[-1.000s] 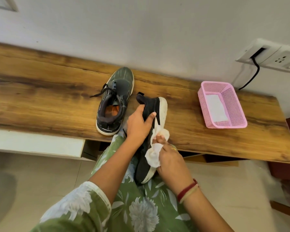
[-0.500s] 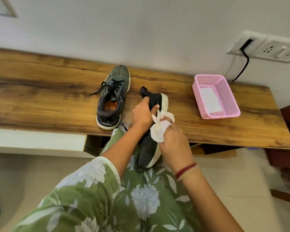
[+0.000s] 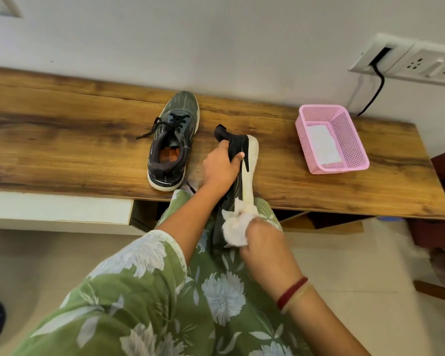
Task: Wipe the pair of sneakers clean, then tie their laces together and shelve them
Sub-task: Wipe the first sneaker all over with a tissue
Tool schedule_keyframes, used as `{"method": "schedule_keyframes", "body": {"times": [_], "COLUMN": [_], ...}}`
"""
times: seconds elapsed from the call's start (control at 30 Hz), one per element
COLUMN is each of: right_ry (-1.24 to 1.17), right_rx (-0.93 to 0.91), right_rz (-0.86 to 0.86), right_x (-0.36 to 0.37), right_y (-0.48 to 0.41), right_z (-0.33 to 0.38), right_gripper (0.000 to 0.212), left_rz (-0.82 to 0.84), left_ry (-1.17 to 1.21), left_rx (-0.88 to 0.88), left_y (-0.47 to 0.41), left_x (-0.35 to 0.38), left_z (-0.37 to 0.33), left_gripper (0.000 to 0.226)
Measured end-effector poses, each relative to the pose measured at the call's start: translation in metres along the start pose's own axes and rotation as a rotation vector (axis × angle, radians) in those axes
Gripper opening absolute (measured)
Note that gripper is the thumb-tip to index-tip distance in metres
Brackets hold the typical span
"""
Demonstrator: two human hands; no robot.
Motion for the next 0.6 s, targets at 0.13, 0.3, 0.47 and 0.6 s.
{"method": "schedule_keyframes", "body": {"times": [0.13, 0.3, 0.47, 0.6], "right_ry": [0.024, 0.184, 0.141, 0.082], "right_rx": [0.022, 0.032, -0.026, 0.048], "right_rz": [-0.194, -0.085, 0.007, -0.029], "right_x": [-0.011, 0.024, 0.045, 0.032], "right_y": [-0.036, -0.008, 0.043, 0.027], "right_z": [-0.011, 0.0, 0.009, -0.001], "right_gripper": [0.035, 0.058, 0.06, 0.048], "left_rz": [0.0, -0.002, 0.012, 0.017], "left_ry": [-0.006, -0.02, -0.059, -0.094], "left_rx": [0.01, 0.018, 0.019, 0.021], "left_y": [0.0, 0.0, 0.003, 0.002], "left_x": [0.001, -0.002, -0.002, -0.003], "left_z": [-0.003, -0.003, -0.008, -0.011], "left_gripper": [0.033, 0.033, 0.036, 0.036]}}
Point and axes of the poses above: each hand's wrist, its own y-axis away from the middle knuckle, its own x-axis out of the palm, z = x × y, the point moved 7 cm from there along -y, towards the middle knuckle, and after that the axes turned 6 degrees about x, right-handed, at the moved point
